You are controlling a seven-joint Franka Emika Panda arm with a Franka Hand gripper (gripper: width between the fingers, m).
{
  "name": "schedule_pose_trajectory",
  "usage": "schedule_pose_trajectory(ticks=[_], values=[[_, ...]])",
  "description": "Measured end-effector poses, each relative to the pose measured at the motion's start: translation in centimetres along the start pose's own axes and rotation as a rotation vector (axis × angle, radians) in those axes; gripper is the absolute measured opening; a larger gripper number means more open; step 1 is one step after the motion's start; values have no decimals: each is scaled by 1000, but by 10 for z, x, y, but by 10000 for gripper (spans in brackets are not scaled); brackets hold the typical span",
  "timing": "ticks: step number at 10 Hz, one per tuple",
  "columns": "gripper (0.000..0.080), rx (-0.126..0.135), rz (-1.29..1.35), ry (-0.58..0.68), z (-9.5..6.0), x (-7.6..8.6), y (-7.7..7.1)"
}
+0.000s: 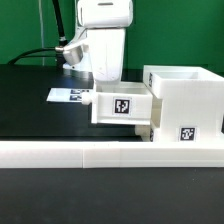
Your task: Assemble drawer
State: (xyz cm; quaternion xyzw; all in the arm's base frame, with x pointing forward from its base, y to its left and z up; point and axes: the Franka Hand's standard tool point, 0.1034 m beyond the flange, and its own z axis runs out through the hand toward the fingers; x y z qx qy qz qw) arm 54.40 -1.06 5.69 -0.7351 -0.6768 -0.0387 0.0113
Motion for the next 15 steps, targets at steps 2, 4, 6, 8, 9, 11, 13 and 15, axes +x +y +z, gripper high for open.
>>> schedule_pose_trajectory(ticks=[2, 4, 6, 8, 9, 11, 13, 15], values=[[41, 3, -10, 1, 2, 5, -1], [41, 7, -23, 1, 3, 9, -2], [41, 15, -49, -9, 3, 11, -2], [41, 42, -45, -13, 3, 9, -4], [41, 41, -45, -13, 3, 9, -4], [41, 42, -45, -13, 3, 9, -4], [41, 42, -45, -12, 3, 12, -2], [41, 42, -31, -12, 4, 13, -2]])
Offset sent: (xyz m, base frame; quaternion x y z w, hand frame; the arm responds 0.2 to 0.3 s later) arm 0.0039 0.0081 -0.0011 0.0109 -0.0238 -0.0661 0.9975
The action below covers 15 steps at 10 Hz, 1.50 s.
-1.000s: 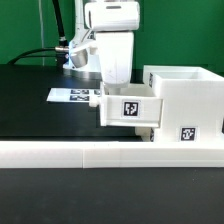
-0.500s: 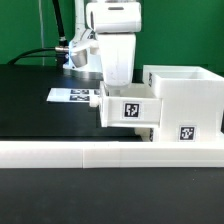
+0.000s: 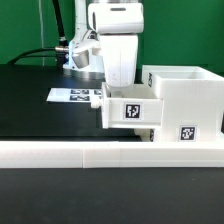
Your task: Assemble drawer
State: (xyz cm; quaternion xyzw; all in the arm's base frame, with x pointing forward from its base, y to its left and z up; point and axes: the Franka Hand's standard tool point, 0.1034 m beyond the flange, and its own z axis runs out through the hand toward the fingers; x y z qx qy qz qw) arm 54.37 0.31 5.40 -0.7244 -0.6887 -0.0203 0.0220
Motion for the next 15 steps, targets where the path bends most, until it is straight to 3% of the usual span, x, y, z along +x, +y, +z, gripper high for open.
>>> schedule_pose_trajectory(ticks=[15], values=[[42, -13, -33, -5, 1, -4, 1]])
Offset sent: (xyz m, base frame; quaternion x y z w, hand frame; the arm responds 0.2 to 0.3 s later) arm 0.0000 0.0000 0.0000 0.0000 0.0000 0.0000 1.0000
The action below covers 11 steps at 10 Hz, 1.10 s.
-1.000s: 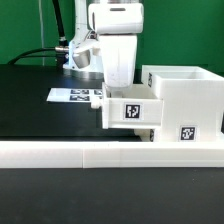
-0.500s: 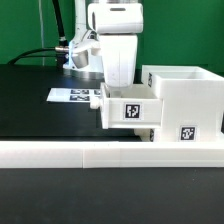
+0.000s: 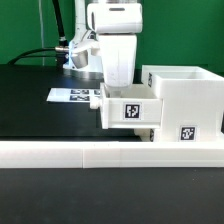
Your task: Assemble drawer
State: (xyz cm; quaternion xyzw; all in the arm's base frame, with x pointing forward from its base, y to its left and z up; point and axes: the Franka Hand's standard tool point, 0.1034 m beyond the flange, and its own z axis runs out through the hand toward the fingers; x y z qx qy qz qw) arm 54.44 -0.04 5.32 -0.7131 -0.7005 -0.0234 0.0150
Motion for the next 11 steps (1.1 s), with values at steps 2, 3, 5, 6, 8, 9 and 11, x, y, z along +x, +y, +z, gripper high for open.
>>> schedule_pose_trajectory(ticks=[2, 3, 5, 6, 8, 9, 11], values=[[42, -12, -19, 1, 0, -3, 1], [42, -13, -21, 1, 0, -3, 1], [42, -14, -18, 1, 0, -3, 1], [42, -14, -18, 1, 0, -3, 1], [42, -14, -18, 1, 0, -3, 1], [42, -15, -10, 2, 0, -2, 1], [42, -15, 15, 3, 0, 2, 1]])
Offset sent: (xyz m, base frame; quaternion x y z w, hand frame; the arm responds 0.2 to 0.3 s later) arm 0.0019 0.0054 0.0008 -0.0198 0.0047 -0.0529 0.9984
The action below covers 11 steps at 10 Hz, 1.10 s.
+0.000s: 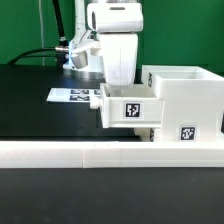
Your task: Assemble drawer
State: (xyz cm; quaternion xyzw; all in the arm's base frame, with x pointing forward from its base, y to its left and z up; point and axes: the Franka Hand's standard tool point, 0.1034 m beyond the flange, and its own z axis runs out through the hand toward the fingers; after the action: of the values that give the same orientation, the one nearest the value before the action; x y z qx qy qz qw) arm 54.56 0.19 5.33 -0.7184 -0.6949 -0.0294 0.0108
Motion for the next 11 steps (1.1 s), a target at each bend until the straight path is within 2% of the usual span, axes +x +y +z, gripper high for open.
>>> schedule_pose_trajectory(ticks=[2, 3, 5, 6, 11], values=[[42, 8, 22, -1, 0, 2, 0], [42, 30, 28, -5, -1, 1, -1], [42, 33, 29, -5, 0, -1, -1], [42, 51, 31, -7, -1, -3, -2], [42, 47, 23, -7, -1, -3, -1]])
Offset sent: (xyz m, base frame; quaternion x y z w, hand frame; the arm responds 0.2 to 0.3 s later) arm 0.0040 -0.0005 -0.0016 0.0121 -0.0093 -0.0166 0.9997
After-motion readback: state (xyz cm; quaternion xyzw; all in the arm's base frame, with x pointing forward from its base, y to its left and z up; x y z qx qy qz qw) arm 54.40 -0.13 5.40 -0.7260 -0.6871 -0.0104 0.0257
